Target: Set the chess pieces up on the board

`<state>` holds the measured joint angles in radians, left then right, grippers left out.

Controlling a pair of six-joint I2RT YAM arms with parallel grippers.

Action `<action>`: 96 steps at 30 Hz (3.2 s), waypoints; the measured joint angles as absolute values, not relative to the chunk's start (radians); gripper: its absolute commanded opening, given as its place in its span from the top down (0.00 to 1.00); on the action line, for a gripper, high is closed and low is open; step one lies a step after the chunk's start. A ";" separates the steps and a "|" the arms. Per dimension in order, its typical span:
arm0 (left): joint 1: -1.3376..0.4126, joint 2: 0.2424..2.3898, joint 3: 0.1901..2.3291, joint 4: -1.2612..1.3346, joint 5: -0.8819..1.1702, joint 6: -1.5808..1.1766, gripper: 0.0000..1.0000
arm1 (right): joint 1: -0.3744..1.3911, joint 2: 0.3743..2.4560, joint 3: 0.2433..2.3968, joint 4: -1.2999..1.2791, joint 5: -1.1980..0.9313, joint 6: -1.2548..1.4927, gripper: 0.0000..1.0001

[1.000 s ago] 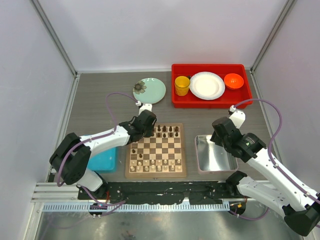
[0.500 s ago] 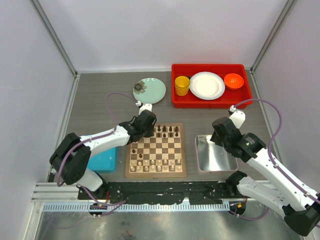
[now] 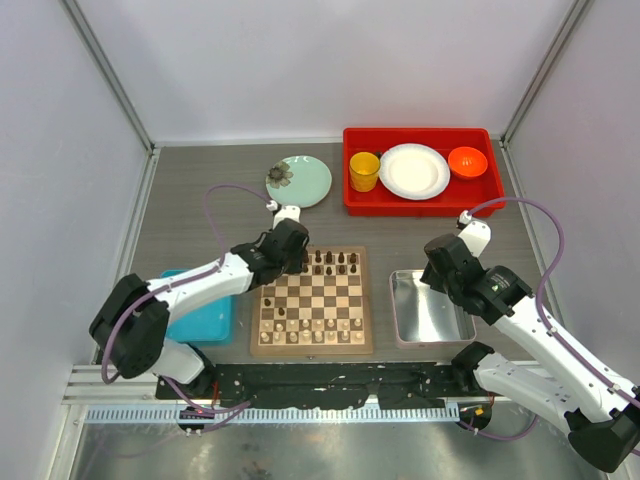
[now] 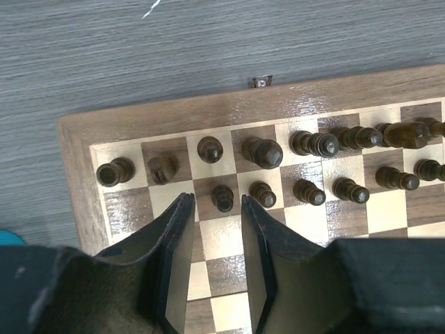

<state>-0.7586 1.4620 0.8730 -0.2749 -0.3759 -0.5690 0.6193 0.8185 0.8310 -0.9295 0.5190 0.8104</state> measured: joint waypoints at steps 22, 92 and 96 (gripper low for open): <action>-0.791 1.122 0.745 -0.579 -0.292 -0.700 0.60 | 0.619 0.818 0.831 -0.929 0.519 0.810 0.55; -0.748 1.229 0.744 -0.506 -0.287 -0.698 0.88 | 0.619 0.818 0.831 -0.929 0.519 0.807 0.54; -0.727 1.280 0.770 -0.459 -0.283 -0.675 0.88 | 0.619 0.818 0.831 -0.929 0.519 0.807 0.55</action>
<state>-0.7273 1.2800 0.7700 -0.4591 -0.2829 -0.6754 0.6186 0.8181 0.8310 -0.9291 0.5190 0.8074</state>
